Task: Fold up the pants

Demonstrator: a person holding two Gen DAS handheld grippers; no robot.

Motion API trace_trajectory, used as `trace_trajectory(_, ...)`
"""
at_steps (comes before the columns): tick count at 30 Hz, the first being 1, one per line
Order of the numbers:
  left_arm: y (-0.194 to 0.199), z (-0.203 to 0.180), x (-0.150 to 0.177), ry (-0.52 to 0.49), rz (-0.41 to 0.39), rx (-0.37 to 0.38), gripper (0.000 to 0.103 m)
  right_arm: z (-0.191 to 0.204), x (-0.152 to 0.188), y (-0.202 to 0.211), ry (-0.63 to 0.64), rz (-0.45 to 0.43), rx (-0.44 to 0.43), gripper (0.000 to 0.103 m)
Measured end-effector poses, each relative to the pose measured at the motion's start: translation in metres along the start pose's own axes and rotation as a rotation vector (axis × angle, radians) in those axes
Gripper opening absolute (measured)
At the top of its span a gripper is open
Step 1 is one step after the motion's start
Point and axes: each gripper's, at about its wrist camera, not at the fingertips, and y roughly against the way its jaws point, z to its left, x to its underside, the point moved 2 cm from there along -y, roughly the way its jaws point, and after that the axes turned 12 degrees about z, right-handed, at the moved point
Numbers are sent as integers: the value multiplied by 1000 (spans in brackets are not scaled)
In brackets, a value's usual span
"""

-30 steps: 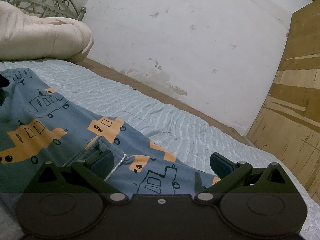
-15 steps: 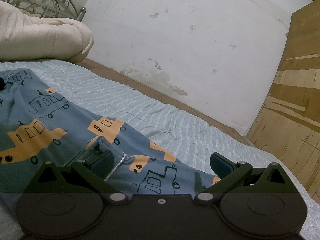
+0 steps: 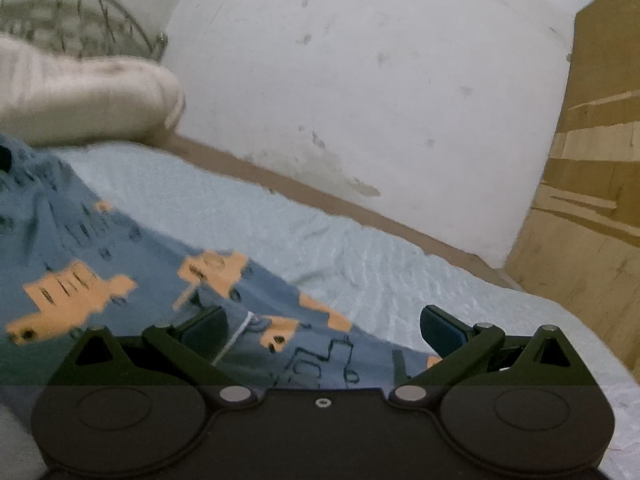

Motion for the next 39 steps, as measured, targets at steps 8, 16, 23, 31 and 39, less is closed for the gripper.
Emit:
trace_trajectory(8, 18, -70, -9, -196, -52, 48, 9, -43, 4, 32, -128, -108, -95, 102)
trace_trajectory(16, 27, -173, 15, -454, -49, 127, 9, -94, 37, 60, -210, -115, -21, 102)
trace_trajectory(23, 20, -260, 62, -707, 0, 182, 9, -140, 64, 61, -333, -109, 63, 102)
trace_trajectory(31, -14, -319, 141, -915, 156, 204, 10, -200, 94, 46, -511, -34, 145, 102)
trace_trajectory(39, -45, -318, 194, -970, 320, 205, 23, -225, 115, 36, -629, -6, 163, 102)
